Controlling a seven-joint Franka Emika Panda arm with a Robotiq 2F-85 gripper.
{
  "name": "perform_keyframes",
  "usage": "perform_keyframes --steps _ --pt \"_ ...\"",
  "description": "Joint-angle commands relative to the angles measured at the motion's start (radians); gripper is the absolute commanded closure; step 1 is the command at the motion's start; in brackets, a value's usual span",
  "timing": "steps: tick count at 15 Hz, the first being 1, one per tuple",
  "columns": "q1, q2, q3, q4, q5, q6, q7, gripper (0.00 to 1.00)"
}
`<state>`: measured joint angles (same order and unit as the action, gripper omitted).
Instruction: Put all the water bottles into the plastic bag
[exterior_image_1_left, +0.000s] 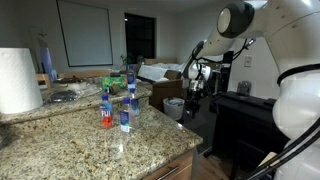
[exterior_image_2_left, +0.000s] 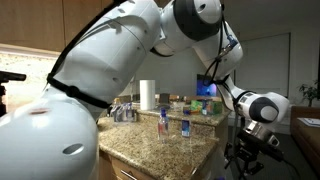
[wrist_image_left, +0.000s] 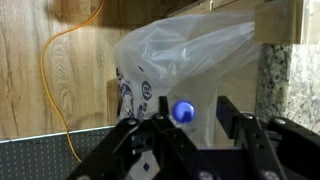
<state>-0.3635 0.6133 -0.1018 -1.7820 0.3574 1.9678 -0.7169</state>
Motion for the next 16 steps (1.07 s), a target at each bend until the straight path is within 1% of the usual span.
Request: perform_keyframes --steps 1,3,5,8,11,13,16 --pt "0.013 -0.034 0.023 -0.017 -0.036 0.039 0.022 0.15" --pt "0.019 -0.044 0.034 -0.013 -0.037 0.045 0.02 0.02" --pt "0.025 -0.061 0.046 -0.01 -0.034 0.047 0.014 0.0" --pt "0.038 -0.122 0.069 0.002 -0.028 0.04 -0.007 0.0" --pt "0.064 -0.196 0.102 0.037 -0.031 0.004 -0.032 0.0" --pt "0.099 -0.25 0.126 0.057 -0.045 -0.03 -0.057 0.0" --pt "0.175 -0.309 0.162 0.083 -0.058 -0.065 -0.077 0.0"
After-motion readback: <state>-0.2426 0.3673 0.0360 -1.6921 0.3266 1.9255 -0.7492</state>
